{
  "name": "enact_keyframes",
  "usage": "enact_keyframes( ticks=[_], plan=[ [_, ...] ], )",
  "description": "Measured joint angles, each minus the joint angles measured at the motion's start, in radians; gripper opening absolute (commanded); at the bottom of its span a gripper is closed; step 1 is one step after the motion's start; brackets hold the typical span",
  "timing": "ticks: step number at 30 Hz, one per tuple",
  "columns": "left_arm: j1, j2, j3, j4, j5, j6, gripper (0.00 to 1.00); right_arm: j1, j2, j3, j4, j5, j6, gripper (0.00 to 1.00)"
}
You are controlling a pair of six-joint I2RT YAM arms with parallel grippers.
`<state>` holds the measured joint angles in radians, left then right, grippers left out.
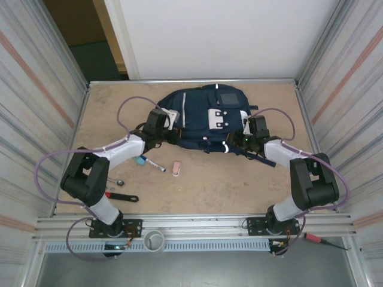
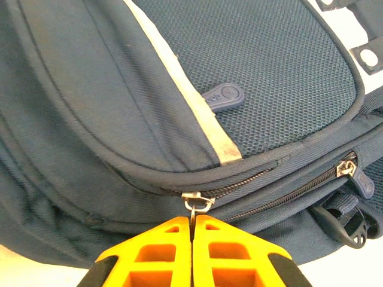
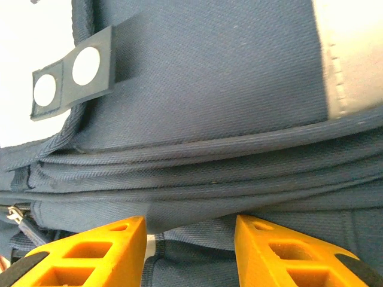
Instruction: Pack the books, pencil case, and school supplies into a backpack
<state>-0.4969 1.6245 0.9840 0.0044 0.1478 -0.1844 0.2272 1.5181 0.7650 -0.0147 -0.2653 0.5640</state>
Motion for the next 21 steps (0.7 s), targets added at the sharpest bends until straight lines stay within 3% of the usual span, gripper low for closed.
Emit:
enact_keyframes(
  ticks=[12,21],
  plan=[
    [0.006,0.014,0.006,-0.034,-0.016,0.115,0.00,-0.007,0.000,0.000,-0.011,0.000,-0.007,0.42],
    [0.014,0.086,0.021,-0.036,0.018,0.117,0.13,-0.007,0.000,0.000,-0.012,0.000,-0.008,0.42]
  ],
)
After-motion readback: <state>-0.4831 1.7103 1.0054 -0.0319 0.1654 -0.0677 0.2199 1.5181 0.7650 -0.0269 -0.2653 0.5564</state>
